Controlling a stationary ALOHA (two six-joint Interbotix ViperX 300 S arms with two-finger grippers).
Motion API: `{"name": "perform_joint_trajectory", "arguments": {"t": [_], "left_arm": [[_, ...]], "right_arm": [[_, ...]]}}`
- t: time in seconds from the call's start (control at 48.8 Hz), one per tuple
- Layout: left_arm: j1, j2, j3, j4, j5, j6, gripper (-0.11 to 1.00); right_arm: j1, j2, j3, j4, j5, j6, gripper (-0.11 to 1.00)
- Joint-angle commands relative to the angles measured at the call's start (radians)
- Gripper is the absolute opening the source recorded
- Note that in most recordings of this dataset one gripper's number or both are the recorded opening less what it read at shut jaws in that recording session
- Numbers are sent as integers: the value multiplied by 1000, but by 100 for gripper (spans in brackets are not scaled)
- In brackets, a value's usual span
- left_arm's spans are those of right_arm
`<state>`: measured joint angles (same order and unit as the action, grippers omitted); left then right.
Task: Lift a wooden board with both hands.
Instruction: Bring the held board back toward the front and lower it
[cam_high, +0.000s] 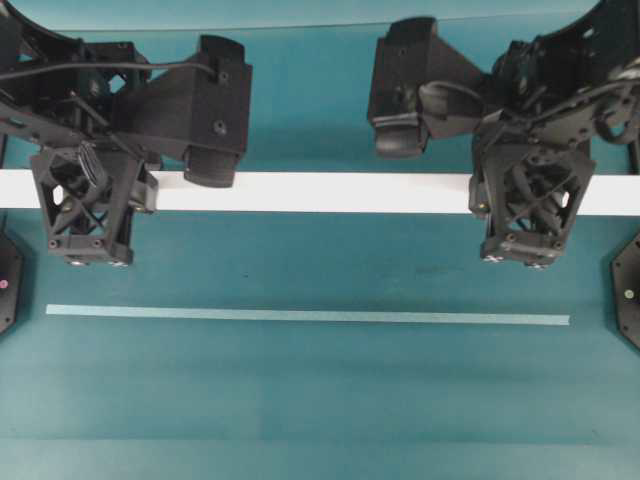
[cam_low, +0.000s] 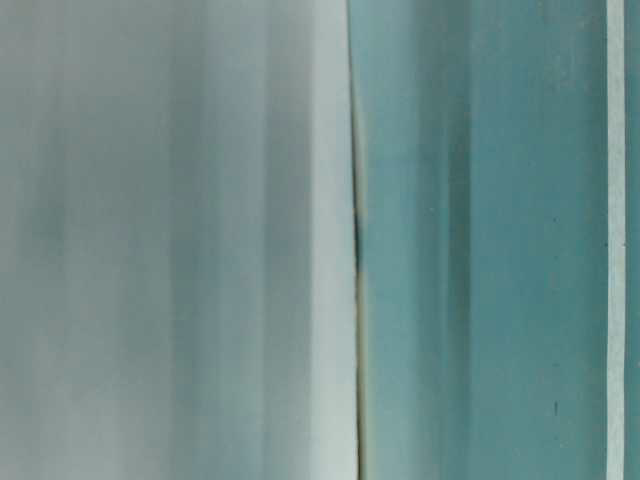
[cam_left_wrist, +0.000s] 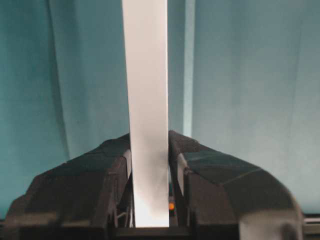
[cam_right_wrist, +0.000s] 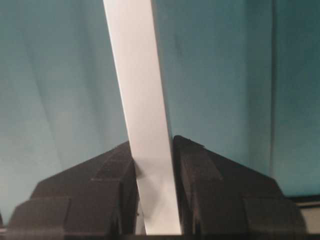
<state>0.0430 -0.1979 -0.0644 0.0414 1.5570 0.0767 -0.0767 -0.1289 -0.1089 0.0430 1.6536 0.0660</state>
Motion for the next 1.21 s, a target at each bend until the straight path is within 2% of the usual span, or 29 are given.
{"name": "perform_joint_trajectory", "arguments": {"t": [0.0,0.246,0.512,0.738,0.901,1.188], "left_arm": [[-5,-3,28,-2,-48,2,17],[-8,-8,192,-2,-156,-2,17],[-9,-3,321,-2,-259,-5,17],[-20,12,431,-3,-416,-9,17],[-34,46,482,-3,-472,-8,17],[-48,121,558,-3,-581,-11,17]], "right_arm": [[-5,14,29,3,-31,12,22],[-3,0,184,-5,-153,12,22],[3,-5,359,-5,-288,12,22],[11,6,485,-5,-414,9,22],[17,31,538,-6,-485,6,22],[35,110,569,-3,-574,-23,22]]}}
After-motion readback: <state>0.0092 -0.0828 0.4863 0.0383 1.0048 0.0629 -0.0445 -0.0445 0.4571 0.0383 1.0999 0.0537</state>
